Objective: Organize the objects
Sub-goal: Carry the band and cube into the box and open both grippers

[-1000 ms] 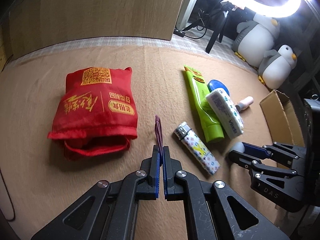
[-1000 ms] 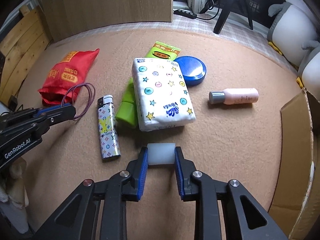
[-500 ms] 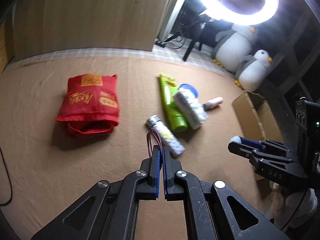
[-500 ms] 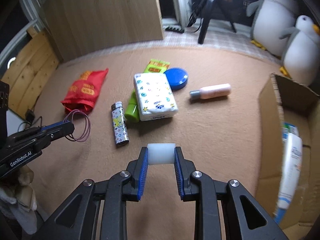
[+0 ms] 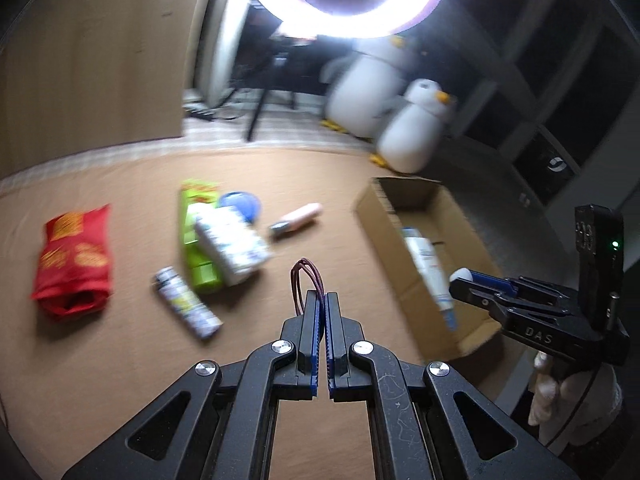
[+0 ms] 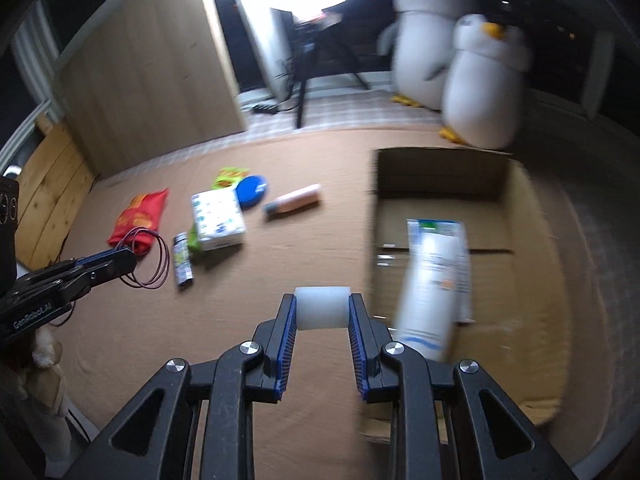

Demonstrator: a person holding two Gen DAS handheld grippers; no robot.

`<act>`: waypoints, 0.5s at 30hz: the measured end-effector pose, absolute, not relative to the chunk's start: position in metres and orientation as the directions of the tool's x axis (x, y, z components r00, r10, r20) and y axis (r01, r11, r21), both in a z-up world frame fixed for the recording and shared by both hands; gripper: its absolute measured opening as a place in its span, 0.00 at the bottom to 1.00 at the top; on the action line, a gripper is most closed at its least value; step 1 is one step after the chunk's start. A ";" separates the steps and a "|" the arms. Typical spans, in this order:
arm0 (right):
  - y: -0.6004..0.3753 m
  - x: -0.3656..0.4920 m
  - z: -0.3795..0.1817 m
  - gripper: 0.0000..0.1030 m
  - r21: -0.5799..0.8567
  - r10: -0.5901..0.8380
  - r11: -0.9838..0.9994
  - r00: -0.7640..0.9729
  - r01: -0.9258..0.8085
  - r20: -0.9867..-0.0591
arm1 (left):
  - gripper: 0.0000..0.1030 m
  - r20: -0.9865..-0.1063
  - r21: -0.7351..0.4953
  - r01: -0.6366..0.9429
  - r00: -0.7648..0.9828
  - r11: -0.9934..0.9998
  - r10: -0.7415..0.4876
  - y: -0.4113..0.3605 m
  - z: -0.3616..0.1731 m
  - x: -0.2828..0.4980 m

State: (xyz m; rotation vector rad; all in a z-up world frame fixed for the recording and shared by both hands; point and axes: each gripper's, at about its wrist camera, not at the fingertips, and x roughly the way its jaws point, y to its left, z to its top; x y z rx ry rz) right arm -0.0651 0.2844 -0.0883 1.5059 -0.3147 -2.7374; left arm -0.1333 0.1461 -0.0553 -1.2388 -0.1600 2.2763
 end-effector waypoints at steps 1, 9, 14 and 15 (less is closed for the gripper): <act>0.294 -0.061 -0.087 0.22 0.170 -0.083 -0.979 -0.543 -0.112 -0.836 | 0.02 -0.741 -0.347 -0.418 -0.426 -0.839 0.519 0.158 -0.053 -0.132; 0.359 -0.038 -0.088 0.22 0.152 -0.009 -0.964 -0.543 -0.220 -0.840 | 0.02 -0.737 -0.360 -0.543 -0.333 -0.758 0.588 0.257 -0.053 -0.127; 0.382 -0.031 -0.094 0.22 0.156 0.001 -0.956 -0.536 -0.248 -0.845 | 0.02 -0.750 -0.364 -0.585 -0.278 -0.725 0.600 0.305 -0.063 -0.123; 0.387 -0.030 -0.096 0.22 0.158 0.001 -0.955 -0.534 -0.252 -0.846 | 0.02 -0.753 -0.358 -0.591 -0.275 -0.723 0.598 0.313 -0.065 -0.123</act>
